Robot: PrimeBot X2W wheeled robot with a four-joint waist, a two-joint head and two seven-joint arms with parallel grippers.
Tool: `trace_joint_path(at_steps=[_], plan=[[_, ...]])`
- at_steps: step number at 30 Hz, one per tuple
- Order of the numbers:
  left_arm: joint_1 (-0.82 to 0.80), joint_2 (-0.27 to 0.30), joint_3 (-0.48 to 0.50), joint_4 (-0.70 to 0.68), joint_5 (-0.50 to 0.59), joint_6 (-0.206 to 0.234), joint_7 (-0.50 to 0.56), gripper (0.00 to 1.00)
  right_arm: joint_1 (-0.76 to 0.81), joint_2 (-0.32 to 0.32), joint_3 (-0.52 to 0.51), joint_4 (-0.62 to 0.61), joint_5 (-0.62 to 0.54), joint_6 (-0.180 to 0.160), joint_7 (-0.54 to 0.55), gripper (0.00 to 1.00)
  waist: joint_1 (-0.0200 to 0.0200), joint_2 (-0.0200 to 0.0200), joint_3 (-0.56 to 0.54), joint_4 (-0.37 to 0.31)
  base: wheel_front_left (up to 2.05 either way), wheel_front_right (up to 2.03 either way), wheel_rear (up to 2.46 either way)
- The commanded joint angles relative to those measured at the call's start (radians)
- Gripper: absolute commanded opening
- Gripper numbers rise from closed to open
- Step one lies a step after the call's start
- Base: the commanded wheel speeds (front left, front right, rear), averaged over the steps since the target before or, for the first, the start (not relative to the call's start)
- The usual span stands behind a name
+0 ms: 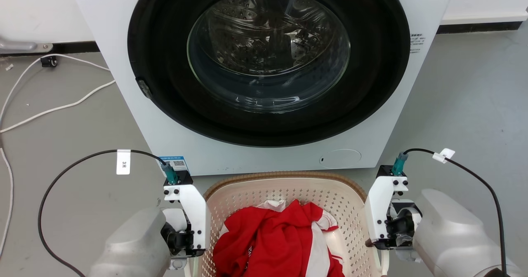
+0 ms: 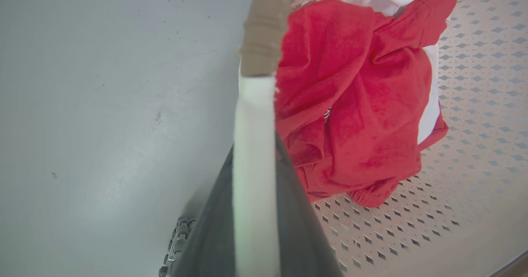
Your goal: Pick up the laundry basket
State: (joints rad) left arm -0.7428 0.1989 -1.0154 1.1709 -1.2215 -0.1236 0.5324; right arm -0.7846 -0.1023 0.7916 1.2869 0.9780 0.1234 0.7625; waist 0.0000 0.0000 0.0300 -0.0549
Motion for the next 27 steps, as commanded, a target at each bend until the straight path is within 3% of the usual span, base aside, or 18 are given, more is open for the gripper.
trace_joint_path(at_steps=[1,27], plan=[[-0.014,-0.020,-0.002,-0.011,-0.009,-0.013,-0.004,0.00,-0.017,0.025,0.000,-0.008,0.012,0.013,0.003,0.00,0.0000,0.0000,0.000,0.000,0.00,0.00,0.00],[-0.016,-0.021,-0.036,-0.002,-0.043,-0.013,-0.016,0.00,-0.003,0.032,-0.010,-0.003,0.029,0.013,0.012,0.00,0.0000,0.0000,0.000,0.001,0.00,0.00,0.00]])
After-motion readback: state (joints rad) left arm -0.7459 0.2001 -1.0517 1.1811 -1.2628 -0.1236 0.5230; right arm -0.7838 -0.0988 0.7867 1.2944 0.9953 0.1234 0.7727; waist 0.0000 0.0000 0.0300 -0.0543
